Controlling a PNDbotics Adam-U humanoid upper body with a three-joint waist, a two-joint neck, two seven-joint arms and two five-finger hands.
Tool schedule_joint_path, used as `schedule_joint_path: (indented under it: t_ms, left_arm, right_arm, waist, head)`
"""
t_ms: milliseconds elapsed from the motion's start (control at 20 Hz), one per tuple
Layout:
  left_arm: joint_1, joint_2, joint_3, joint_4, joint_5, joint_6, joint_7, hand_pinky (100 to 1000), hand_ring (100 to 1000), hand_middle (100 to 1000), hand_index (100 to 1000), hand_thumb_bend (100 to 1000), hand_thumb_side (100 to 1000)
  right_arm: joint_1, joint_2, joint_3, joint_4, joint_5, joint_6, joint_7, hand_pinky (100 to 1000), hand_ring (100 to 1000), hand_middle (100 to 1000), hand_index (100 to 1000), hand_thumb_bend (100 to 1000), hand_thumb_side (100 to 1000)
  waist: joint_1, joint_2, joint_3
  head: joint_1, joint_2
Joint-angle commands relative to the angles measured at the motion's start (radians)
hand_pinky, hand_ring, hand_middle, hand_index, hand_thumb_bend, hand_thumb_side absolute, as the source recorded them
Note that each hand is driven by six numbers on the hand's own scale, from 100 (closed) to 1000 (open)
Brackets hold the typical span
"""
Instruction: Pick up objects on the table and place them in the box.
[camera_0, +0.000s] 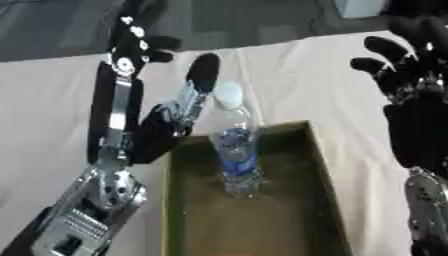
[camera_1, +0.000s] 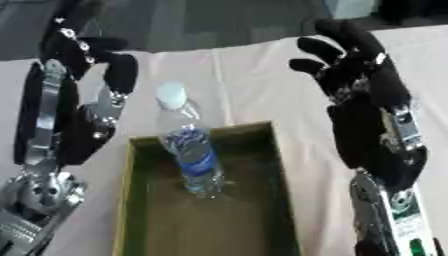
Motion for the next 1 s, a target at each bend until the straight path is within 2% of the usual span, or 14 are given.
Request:
schedule_joint_path:
  t_ms: [50,200,400,450,800,1000]
  left_arm:
    - [0.014,0.021,0.043,-0.018,-0.06,-0.053,0.001,665,713,1000,916,448,852]
    - [0.053,0.011,0.071,-0.018,-0.081,-0.116,-0.007,653,705,1000,898,435,853]
    - [0.101,-0.005,0.095,-0.018,-0.055,-0.169,0.029,628,686,1000,882,404,864]
    - [0.108,-0.009,0.096,-0.018,-0.046,-0.178,0.037,632,684,1000,878,357,879]
    - [0.13,-0.08,0.081,-0.018,0.009,-0.244,0.086,640,690,1000,870,323,903]
    - [0.144,-0.13,0.081,-0.018,0.004,-0.261,0.118,668,710,1000,868,257,973]
  right_arm:
    - [-0.002,-0.007,-0.006,-0.009,0.005,-0.007,-0.002,810,863,877,922,100,832]
    - [0.002,-0.011,-0.012,-0.006,0.008,-0.013,-0.006,809,863,876,921,100,838]
    - [0.006,-0.014,-0.015,-0.001,0.007,-0.024,-0.015,808,863,875,920,100,854]
    - [0.005,-0.014,-0.015,0.0,0.007,-0.027,-0.016,808,867,875,919,100,863]
    - [-0.015,-0.005,-0.006,-0.001,-0.007,-0.047,-0.027,810,897,873,915,100,899]
    - [-0.025,-0.003,-0.002,-0.009,-0.018,-0.055,-0.038,817,920,875,910,100,917]
  waist:
    - [-0.009,-0.028,0.011]
    - [-0.02,-0.034,0.036]
    - [-0.039,-0.046,0.076]
    - [-0.044,-0.049,0.085]
    - [-0.077,-0.053,0.119]
    - [-0.089,-0.054,0.128]
  head:
    - [-0.013,-0.001]
    - [-0.021,0.006]
    - [-0.021,0.03]
    - [-0.019,0.035]
    - [-0.009,0.059]
    - [-0.006,0.078]
